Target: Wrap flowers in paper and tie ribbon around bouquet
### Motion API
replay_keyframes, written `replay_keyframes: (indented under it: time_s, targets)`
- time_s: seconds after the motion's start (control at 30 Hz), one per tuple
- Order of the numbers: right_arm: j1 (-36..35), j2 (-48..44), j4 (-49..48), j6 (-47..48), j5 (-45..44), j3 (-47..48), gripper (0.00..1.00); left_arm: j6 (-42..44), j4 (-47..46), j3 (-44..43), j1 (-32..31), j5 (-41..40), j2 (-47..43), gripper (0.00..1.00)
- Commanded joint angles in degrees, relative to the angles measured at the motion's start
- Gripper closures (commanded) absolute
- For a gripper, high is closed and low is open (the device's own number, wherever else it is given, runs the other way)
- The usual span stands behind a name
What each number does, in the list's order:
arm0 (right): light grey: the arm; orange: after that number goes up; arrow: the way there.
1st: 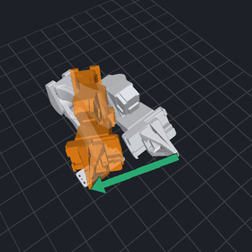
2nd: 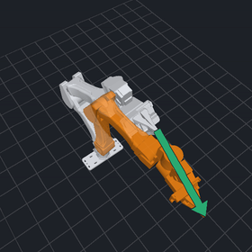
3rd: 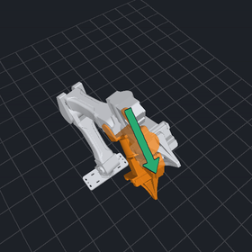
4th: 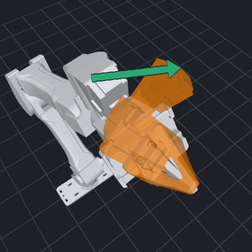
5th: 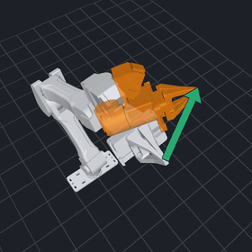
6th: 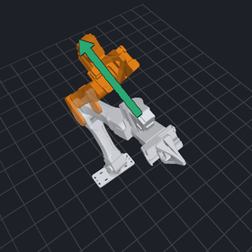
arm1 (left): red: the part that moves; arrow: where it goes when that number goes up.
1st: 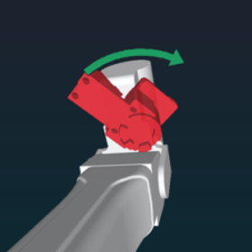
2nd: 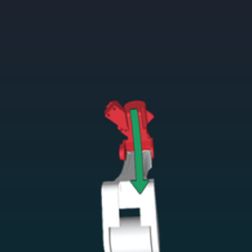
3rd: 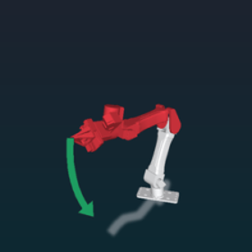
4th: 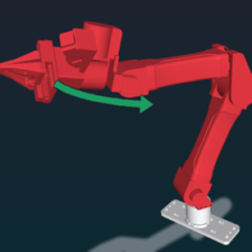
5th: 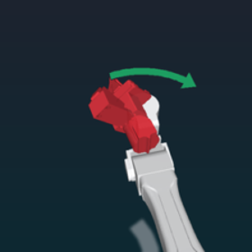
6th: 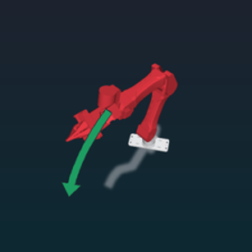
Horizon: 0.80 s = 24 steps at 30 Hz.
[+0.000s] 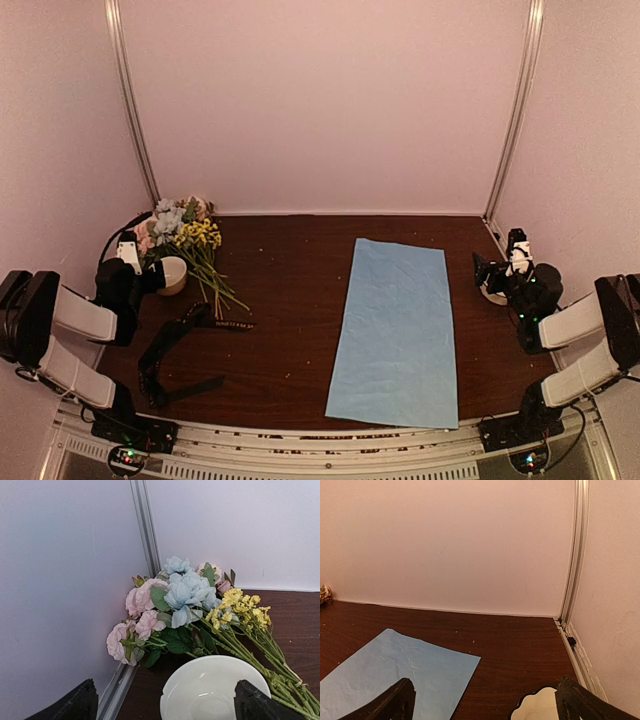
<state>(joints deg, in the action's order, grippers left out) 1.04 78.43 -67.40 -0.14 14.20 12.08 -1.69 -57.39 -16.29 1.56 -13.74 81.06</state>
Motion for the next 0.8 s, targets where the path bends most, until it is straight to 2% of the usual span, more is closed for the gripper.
replay_keyframes:
  time_s: [0.0, 0.07, 0.2, 0.27, 0.4, 0.5, 0.6, 0.77]
  targets:
    - [0.0, 0.2, 0.8, 0.4, 0.5, 1.0, 0.0, 1.2, -2.6, -1.6, 0.6, 1.8, 0.1, 0.02]
    - [0.0, 0.3, 0.7, 0.3, 0.5, 1.1, 0.0, 1.6, 0.6, -2.4, 0.6, 2.9, -2.5, 0.02]
    - [0.0, 0.2, 0.7, 0.4, 0.5, 1.0, 0.0, 1.4, 17.5, -8.8, 0.6, 1.3, -9.3, 0.02]
    - [0.0, 0.3, 0.8, 0.4, 0.5, 1.1, 0.0, -0.5, 18.9, -9.9, 0.6, 0.5, -12.2, 0.02]
    - [0.1, -1.1, 1.4, 0.2, 1.3, 1.0, 0.0, -5.2, 19.1, -11.3, -0.8, 7.6, -19.4, 0.09]
    - [0.1, -9.9, 13.8, 0.5, 1.3, 4.1, 0.0, -1.8, 28.3, -17.3, -8.9, 7.0, -21.9, 0.14]
    - [0.1, -18.4, 30.0, -3.8, 2.0, 10.4, 0.01, 3.9, 39.3, -25.0, -20.2, 4.9, -19.7, 0.16]
    - [-2.1, -22.3, 51.3, -14.8, 8.1, 22.5, 0.2, 8.2, 56.1, -36.9, -36.9, 8.8, -8.9, 0.18]
